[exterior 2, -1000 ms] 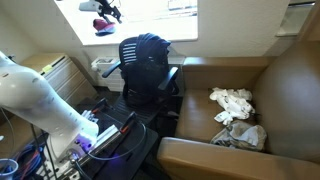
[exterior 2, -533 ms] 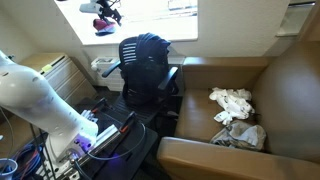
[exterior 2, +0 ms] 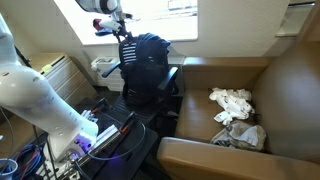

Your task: Unhang the dark blue clothing from the backrest of the black chair and place it on the right side of the sofa, remove the grey clothing from the sofa and hang it on the backrest of the black chair, remove the black backpack from the black chair and put it on the sofa

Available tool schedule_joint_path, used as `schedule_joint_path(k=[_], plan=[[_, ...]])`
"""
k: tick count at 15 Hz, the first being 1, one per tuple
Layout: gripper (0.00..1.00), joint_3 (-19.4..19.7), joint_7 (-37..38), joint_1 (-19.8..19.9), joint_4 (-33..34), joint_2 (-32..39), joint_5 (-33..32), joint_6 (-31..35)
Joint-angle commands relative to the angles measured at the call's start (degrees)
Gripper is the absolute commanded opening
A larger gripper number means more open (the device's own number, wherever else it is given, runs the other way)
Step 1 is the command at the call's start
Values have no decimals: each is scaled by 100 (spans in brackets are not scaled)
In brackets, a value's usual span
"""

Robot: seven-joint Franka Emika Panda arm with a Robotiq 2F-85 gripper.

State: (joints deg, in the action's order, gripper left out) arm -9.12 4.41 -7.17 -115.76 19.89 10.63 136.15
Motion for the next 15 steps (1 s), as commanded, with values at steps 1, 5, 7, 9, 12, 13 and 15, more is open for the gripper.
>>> schedule_joint_path(k=[1,5,7,9,12,13,15], plan=[[100,65,43,-25,116,117,-21,-60],[100,271,711,-110,421,605,-112,180],[100,386,1048,-143,496,882,-142,392],[100,661,1650,-330,525,1126,-363,842],[100,1074,2604,-667,526,1285,-550,1595],[100,1218,2924,-814,504,1286,-589,1832],[100,1609,3654,-1192,496,1297,-750,2101]])
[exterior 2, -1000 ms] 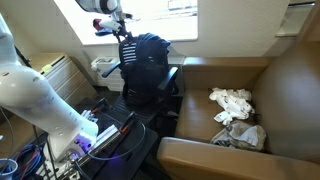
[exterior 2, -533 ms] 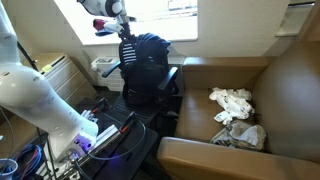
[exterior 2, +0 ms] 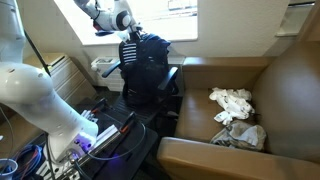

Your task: Unhang the dark blue clothing from the backrest of the black chair and place it on the right side of the sofa, remove the grey clothing from the sofa and hang it on the backrest of the black chair, remove the black backpack from the black chair and put it on the sofa

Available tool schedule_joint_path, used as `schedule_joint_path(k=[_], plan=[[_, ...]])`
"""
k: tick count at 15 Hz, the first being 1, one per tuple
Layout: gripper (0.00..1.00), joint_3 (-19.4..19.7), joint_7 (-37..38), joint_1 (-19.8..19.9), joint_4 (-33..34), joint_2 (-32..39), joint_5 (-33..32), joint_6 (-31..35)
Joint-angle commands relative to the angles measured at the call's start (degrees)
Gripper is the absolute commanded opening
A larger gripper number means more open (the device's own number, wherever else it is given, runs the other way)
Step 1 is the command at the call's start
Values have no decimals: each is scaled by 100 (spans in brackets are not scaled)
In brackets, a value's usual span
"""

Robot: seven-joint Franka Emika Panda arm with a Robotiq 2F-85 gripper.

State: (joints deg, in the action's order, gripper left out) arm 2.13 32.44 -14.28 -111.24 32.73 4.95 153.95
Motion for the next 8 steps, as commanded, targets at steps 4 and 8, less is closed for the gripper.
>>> schedule_joint_path(k=[4,8], plan=[[60,577,1353,-633,92,78,-302,314],[31,602,1657,-664,116,108,-421,272]])
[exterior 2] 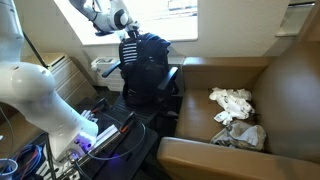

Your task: Unhang the dark blue clothing from the backrest of the black chair and place it on the right side of the sofa, remove the grey clothing from the sofa and hang it on the backrest of the black chair, remove the black backpack from the black chair and put it on the sofa

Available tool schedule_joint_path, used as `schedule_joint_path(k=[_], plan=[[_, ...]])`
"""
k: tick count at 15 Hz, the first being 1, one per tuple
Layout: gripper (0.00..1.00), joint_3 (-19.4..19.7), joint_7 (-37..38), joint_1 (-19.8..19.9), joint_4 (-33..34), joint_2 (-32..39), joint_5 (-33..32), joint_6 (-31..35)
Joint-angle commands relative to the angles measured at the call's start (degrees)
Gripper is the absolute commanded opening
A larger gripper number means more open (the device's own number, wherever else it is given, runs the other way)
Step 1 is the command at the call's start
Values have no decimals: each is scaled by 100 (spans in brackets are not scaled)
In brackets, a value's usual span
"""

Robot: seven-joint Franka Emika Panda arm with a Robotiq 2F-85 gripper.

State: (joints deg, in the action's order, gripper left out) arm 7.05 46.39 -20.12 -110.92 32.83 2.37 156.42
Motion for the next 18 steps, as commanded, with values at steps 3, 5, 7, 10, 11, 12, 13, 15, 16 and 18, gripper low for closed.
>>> schedule_joint_path(k=[3,5,7,10,11,12,13,15,16,18], plan=[[10,99,420,-60,71,89,-217,29],[2,152,524,-92,63,76,-292,31],[0,239,671,-125,42,43,-417,-13],[1,942,1275,-492,-335,-417,-1012,-507],[1,1132,1463,-478,-813,-837,-1263,-378],[1,1426,1919,-628,-974,-967,-1646,-349],[1,1728,2367,-757,-1160,-1137,-2061,-304],[1,2170,3366,-855,-1587,-1614,-2956,-309],[1,2288,3866,-805,-1799,-1885,-3392,-368],[1,2161,4619,-382,-2320,-2482,-3892,-391]])
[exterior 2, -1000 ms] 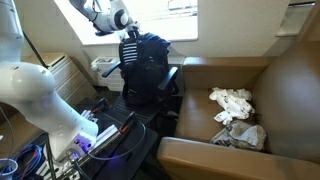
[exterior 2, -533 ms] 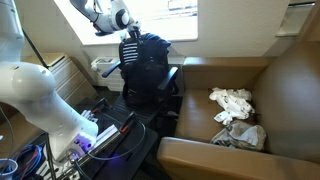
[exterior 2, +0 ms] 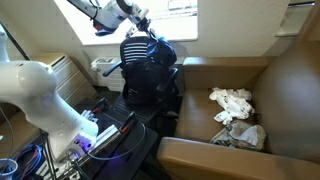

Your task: Unhang the dark blue clothing from the backrest of the black chair and place it on the right side of the sofa, remove the grey clothing from the sofa and hang it on the backrest of the black chair, remove the black backpack from the black chair and put it on the sofa

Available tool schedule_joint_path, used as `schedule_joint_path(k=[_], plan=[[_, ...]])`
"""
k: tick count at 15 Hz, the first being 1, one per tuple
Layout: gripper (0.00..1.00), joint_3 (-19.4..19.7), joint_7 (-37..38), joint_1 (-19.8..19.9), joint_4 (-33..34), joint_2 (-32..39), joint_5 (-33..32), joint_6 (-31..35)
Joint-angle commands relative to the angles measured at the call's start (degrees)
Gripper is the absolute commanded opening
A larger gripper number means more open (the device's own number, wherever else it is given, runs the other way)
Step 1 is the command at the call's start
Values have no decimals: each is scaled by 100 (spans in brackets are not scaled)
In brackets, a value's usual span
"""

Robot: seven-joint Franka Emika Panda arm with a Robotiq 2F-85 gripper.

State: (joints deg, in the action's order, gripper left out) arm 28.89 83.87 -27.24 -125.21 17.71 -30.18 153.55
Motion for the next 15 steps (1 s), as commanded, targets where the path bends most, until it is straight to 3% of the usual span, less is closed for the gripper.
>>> schedule_joint_path(k=[1,3,4,5,7,8,9,15], plan=[[1,-148,1204,609,-1195,-1289,-843,-2],[1,-664,1095,1182,-1774,-1721,-1090,927],[1,-317,1042,600,-1760,-1659,-1039,1145],[4,-325,988,820,-1380,-1331,-926,768],[1,-325,989,665,-1647,-1580,-962,990],[1,-236,1420,650,-1532,-1544,-1240,760],[1,-98,1957,718,-1440,-1538,-1551,548],[1,1146,2935,1545,-1682,-1776,-2762,487]])
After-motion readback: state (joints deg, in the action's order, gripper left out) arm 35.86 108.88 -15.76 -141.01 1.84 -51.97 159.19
